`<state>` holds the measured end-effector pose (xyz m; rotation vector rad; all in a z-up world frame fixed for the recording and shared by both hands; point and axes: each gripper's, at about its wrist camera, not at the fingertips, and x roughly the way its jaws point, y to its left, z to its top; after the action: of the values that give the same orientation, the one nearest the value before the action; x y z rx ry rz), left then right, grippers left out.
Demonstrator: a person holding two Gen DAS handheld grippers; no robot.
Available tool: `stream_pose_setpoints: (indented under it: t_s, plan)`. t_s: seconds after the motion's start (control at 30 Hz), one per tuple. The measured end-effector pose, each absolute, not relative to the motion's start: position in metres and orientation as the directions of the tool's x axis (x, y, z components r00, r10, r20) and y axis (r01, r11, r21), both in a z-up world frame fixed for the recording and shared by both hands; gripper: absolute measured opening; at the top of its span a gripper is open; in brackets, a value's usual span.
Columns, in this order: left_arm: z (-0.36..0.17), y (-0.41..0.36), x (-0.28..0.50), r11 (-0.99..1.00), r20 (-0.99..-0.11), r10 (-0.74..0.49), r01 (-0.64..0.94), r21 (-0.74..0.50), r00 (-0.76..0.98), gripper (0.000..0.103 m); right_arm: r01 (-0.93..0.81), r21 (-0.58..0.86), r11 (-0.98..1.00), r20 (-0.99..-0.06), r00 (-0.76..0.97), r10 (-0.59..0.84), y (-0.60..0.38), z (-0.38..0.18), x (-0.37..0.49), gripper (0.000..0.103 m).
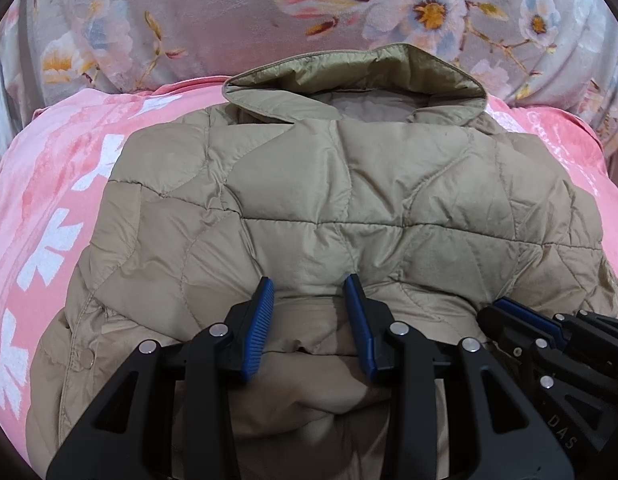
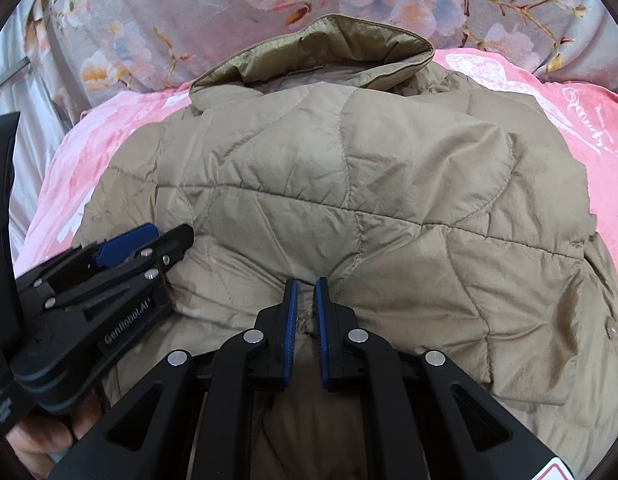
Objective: Fold large clothes
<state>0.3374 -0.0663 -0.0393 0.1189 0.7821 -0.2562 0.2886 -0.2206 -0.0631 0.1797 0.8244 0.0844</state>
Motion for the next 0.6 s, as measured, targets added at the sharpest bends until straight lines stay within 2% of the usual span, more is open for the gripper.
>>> stream_pose_setpoints:
  t_s: [0.17, 0.2, 0.23, 0.3, 0.33, 0.4, 0.47, 0.6]
  plan:
    - [-0.03, -0.056, 0.316, 0.94, -0.716, -0.2, 0.337, 0.052, 0.669, 0.036, -0.059, 0.161, 0.985, -0.764, 0.624, 0.162, -0.222, -0.059, 0.257, 0.007]
    - [-0.024, -0.05, 0.312, 0.936, -0.718, -0.221, 0.349, 0.033, 0.66, 0.04, -0.077, 0.144, 0.987, -0.768, 0.62, 0.161, -0.223, -0.054, 0.248, 0.009]
    - [-0.018, -0.042, 0.311, 0.934, -0.719, -0.251, 0.358, -0.004, 0.648, 0.051, -0.082, 0.135, 0.987, -0.762, 0.629, 0.157, -0.224, -0.047, 0.241, 0.012]
    - [-0.001, -0.023, 0.315, 0.926, -0.694, -0.341, 0.355, -0.131, 0.634, 0.066, -0.087, 0.141, 0.986, -0.735, 0.659, 0.163, -0.23, -0.031, 0.235, 0.026]
    - [0.008, -0.014, 0.321, 0.923, -0.674, -0.371, 0.336, -0.189, 0.639, 0.073, -0.069, 0.155, 0.986, -0.703, 0.694, 0.159, -0.236, -0.018, 0.237, 0.036]
    - [0.024, -0.001, 0.343, 0.911, -0.641, -0.411, 0.276, -0.306, 0.648, 0.081, -0.049, 0.222, 0.974, -0.65, 0.737, 0.185, -0.244, 0.001, 0.249, 0.045]
    - [0.029, 0.003, 0.374, 0.883, -0.637, -0.457, 0.229, -0.41, 0.621, 0.082, -0.025, 0.316, 0.948, -0.61, 0.761, 0.223, -0.253, 0.013, 0.272, 0.054]
    - [0.008, 0.003, 0.443, 0.791, -0.64, -0.548, 0.085, -0.605, 0.538, 0.082, 0.074, 0.505, 0.86, -0.544, 0.801, 0.25, -0.276, 0.013, 0.33, 0.056]
